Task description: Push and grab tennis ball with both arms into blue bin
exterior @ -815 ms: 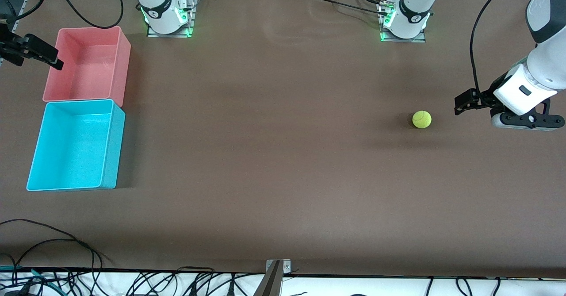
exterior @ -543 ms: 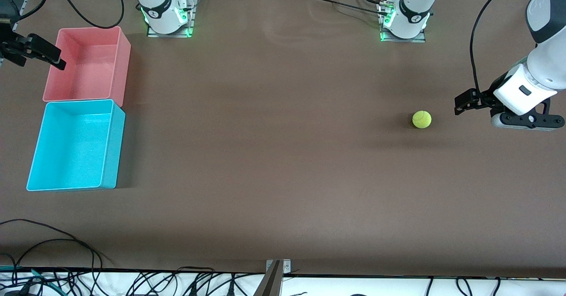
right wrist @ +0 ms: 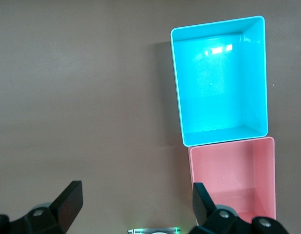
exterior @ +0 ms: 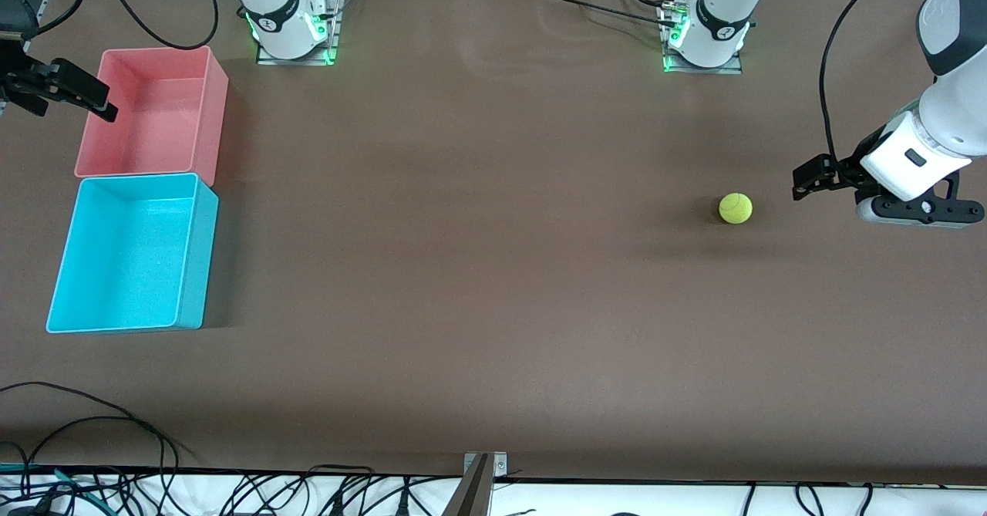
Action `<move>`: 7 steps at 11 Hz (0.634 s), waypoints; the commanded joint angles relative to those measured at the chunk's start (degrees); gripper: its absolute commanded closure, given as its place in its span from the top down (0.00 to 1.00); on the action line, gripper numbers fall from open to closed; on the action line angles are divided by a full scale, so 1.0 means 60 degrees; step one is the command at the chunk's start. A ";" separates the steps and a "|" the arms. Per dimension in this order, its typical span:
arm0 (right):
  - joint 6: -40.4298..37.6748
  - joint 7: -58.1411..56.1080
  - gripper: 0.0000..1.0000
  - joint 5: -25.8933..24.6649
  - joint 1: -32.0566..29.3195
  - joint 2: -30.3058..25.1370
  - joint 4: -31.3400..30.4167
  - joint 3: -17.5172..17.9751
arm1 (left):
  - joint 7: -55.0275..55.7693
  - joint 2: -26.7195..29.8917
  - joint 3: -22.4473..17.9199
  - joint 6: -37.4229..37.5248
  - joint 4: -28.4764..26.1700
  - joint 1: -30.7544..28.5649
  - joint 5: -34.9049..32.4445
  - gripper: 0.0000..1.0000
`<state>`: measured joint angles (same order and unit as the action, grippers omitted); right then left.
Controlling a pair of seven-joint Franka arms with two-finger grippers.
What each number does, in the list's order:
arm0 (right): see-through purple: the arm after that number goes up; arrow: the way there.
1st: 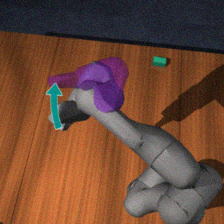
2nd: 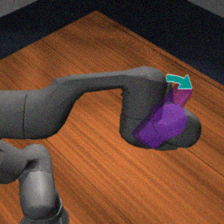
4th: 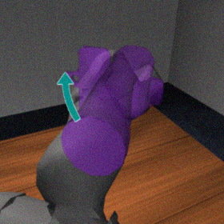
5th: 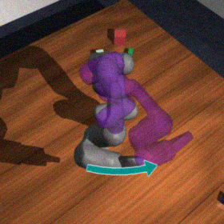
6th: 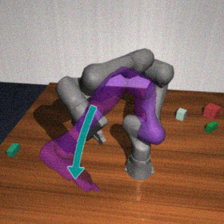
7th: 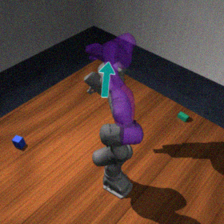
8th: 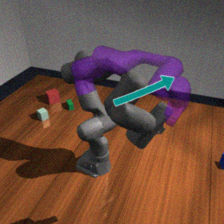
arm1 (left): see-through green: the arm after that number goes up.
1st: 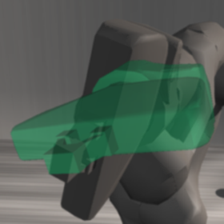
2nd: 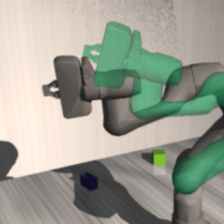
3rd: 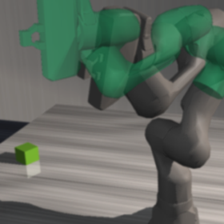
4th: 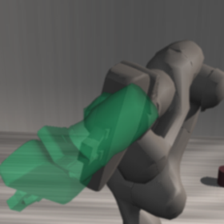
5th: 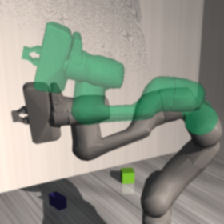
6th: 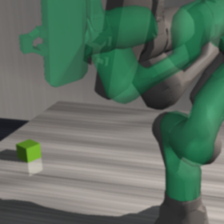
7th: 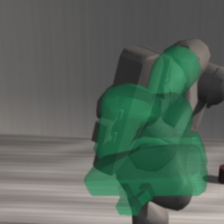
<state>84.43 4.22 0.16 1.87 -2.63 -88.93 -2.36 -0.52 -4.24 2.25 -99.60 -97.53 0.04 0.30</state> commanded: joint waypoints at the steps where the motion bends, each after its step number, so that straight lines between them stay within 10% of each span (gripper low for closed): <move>1: -0.0111 0.0059 1.00 -0.0085 0.0040 -0.0001 0.0202 -0.0017 | -0.0191 -0.0128 0.0005 0.0267 0.0304 -0.0036 -0.0065 1.00; 7: -0.0199 0.0044 1.00 -0.0100 0.0040 -0.0015 0.0202 -0.0047 | -0.0191 -0.0128 0.0005 0.0267 0.0289 -0.0036 -0.0065 1.00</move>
<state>84.42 4.22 0.16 1.86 -2.63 -88.81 -2.42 -0.52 -4.24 2.25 -99.46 -97.53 0.04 0.30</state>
